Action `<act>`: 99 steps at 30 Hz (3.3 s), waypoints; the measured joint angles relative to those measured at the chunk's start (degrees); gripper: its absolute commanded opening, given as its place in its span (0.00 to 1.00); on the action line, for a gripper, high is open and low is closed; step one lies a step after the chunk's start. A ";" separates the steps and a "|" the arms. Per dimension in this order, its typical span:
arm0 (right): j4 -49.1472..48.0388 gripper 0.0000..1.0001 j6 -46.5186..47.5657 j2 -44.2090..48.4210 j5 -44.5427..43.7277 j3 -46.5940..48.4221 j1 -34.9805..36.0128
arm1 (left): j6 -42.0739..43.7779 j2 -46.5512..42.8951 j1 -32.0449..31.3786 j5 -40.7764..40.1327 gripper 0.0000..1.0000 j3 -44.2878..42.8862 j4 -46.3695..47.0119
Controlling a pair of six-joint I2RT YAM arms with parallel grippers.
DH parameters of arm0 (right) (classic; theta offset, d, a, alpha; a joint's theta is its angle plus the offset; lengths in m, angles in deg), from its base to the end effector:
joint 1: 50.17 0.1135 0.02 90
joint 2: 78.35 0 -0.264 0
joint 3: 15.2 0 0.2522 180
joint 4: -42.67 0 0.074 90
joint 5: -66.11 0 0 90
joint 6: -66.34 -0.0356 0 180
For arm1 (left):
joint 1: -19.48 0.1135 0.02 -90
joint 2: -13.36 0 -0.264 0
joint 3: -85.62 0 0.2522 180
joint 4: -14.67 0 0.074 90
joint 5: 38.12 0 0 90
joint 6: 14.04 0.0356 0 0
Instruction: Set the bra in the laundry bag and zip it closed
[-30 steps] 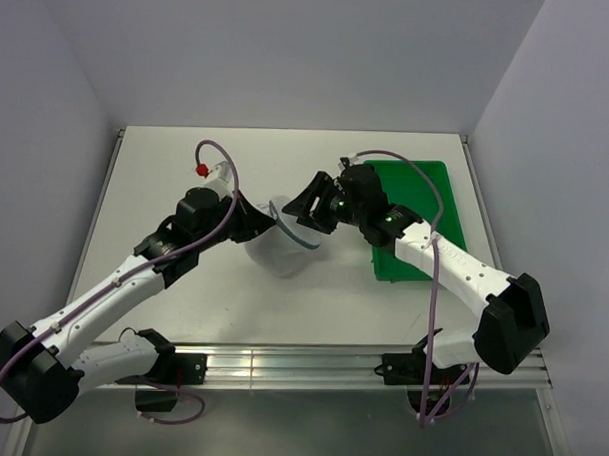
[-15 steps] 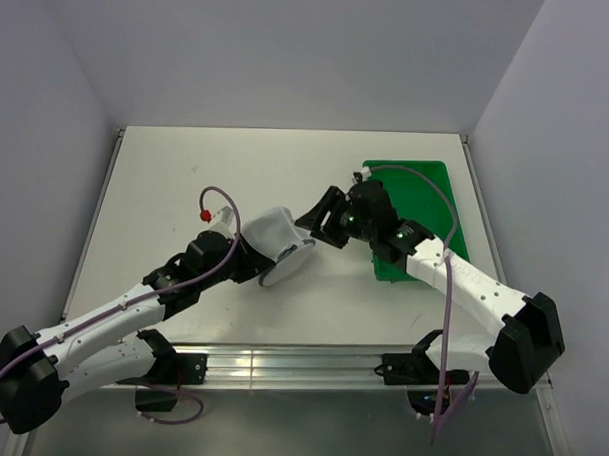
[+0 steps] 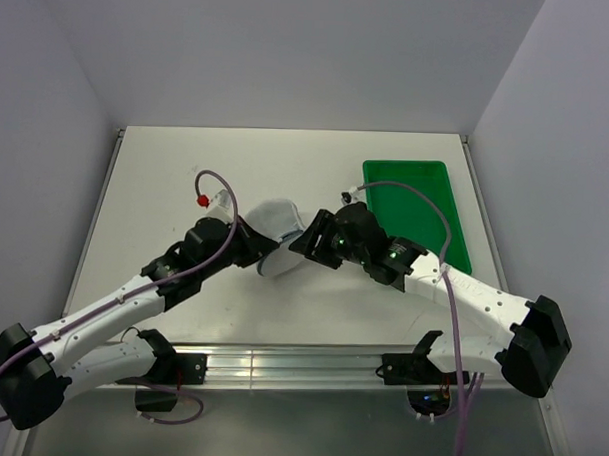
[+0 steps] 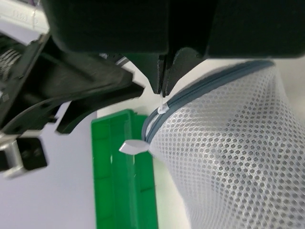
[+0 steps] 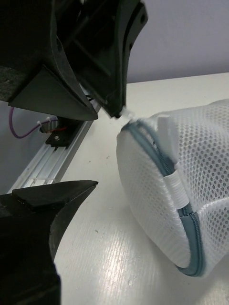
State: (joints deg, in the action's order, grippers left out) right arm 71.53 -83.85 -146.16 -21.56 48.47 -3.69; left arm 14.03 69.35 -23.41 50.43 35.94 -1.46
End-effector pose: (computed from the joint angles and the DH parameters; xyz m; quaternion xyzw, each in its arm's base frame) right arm 0.1806 0.1922 0.2801 0.0952 0.8735 0.3933 0.2705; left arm 0.1649 -0.1520 0.2628 -0.1444 0.8185 -0.4341 0.3475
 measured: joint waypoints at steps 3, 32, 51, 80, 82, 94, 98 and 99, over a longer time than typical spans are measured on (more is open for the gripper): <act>-0.57 0.59 -0.22 0.59 -1.01 -0.81 1.14 | 0.17 0.07 0.50 -1.81 0.00 -3.43 -1.97; -4.26 0.65 -4.83 -0.68 -10.16 -6.08 11.76 | -16.63 3.26 9.97 -1.64 0.00 -7.80 -2.93; -4.22 0.68 -4.70 2.10 -13.55 -7.91 11.08 | -18.64 13.79 6.56 0.92 0.00 -20.61 -6.12; -1.29 0.67 11.65 -24.65 -5.81 24.52 -8.37 | -18.82 11.23 0.98 -0.37 0.00 -20.24 -7.87; -0.72 0.67 12.17 -26.93 -4.81 27.34 -8.37 | -18.67 11.34 0.94 -0.33 0.00 -20.24 -8.31; 0.42 0.67 13.05 -23.85 -3.72 21.09 -8.37 | -17.16 9.16 0.83 2.23 0.00 -3.48 -1.18; 1.38 0.66 13.00 -23.41 -3.89 20.22 -8.37 | -16.92 7.72 -0.11 2.21 0.00 0.76 0.61; 1.64 0.66 13.00 -23.34 -3.98 20.22 -8.37 | -16.79 6.78 -0.39 2.14 0.00 1.33 0.87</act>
State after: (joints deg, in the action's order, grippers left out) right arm 73.17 -70.84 -169.50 -25.54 68.69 -12.06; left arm -2.76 76.12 -23.81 52.57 37.27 -0.59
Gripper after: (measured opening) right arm 0.664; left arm 0.013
